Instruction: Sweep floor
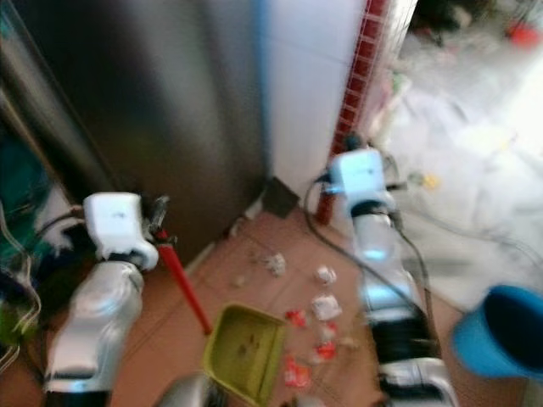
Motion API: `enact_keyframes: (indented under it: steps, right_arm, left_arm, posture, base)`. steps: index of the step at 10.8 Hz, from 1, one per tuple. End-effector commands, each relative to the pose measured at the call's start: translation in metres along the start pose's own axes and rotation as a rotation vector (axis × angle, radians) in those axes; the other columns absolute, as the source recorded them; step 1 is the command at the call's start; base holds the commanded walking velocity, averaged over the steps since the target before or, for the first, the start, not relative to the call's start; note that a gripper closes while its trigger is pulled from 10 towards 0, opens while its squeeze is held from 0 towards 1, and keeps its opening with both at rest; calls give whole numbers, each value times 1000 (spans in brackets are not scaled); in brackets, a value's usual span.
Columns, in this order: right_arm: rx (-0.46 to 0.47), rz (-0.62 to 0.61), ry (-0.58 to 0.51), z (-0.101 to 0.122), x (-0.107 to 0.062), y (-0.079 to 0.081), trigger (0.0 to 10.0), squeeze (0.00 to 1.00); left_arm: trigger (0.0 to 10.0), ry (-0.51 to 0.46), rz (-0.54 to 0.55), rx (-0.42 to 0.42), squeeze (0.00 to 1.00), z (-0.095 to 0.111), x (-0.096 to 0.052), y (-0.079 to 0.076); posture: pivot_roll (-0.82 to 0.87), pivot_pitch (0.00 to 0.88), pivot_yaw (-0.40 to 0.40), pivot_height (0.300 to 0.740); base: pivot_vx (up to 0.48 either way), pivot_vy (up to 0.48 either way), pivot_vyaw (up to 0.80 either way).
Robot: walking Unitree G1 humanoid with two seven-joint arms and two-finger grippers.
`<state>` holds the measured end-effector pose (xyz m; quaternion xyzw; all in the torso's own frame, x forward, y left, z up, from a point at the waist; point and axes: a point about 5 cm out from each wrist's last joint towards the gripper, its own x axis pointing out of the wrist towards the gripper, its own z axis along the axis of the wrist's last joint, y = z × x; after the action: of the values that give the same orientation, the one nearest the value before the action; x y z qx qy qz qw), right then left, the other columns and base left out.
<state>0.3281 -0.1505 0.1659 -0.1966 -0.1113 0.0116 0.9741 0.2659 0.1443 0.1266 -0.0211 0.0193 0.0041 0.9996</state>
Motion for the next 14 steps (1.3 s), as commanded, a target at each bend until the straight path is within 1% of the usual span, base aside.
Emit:
enact_keyframes:
  steps: [1, 3, 4, 5, 6, 7, 9, 10, 12, 13, 14]
  right_arm:
    - [3, -24, -53, 10, 2, -8, 10000, 0]
    - [-12, -20, -35, 6, 3, -7, 10000, 0]
    - [-41, -31, -13, 3, 2, -7, 10000, 0]
    - [-42, -44, 5, 1, 2, -8, 10000, 0]
    - [-37, -67, 39, -5, 2, -11, 10000, 0]
    - [4, -95, 105, -16, 1, -13, 10000, 0]
    - [112, -112, 170, -24, -2, -11, 10000, 0]
    - [187, -112, 199, -27, -4, -8, 10000, 0]
    - [201, -107, 196, -24, -3, -8, 10000, 0]
    - [210, -105, 193, -23, -2, -8, 10000, 0]
    - [242, -105, 207, -24, -3, -7, 10000, 0]
  left_arm:
    - [10000, -45, -4, 28, 0, 10, 1, -2]
    - [10000, -19, 11, 49, 0, 7, 1, 0]
    - [10000, 6, 8, 81, 0, 1, 1, 0]
    - [10000, 11, 15, 72, 0, -2, 5, -1]
    - [10000, -4, 19, 79, 0, -4, 12, -4]
    - [10000, -31, 31, 97, 0, -7, 26, -9]
    - [10000, -63, 94, 116, 0, -14, 45, -14]
    - [10000, -52, 170, 98, 0, -23, 57, -16]
    - [10000, -48, 167, 88, 0, -33, 61, -21]
    - [10000, -35, 150, 72, 0, -41, 63, -25]
    - [10000, -3, 131, 40, 0, -48, 62, -29]
  posture:
    - [-29, 62, 21, 740]
    - [-29, 69, 22, 740]
    - [-30, 75, 27, 740]
    - [-33, 83, 32, 740]
    - [-32, 92, 33, 740]
    - [-40, 101, 33, 740]
    - [-66, 117, 25, 740]
    - [-79, 123, 20, 740]
    - [-96, 127, 14, 740]
    - [-99, 127, 11, 740]
    - [-102, 127, 8, 740]
  base:
    - [0, 0, 0]
    - [0, 0, 0]
    - [0, 0, 0]
    - [0, 0, 0]
    - [0, 0, 0]
    - [0, 0, 0]
    - [0, 0, 0]
    - [0, 0, 0]
    - [0, 0, 0]
    - [0, 0, 0]
    - [0, 0, 0]
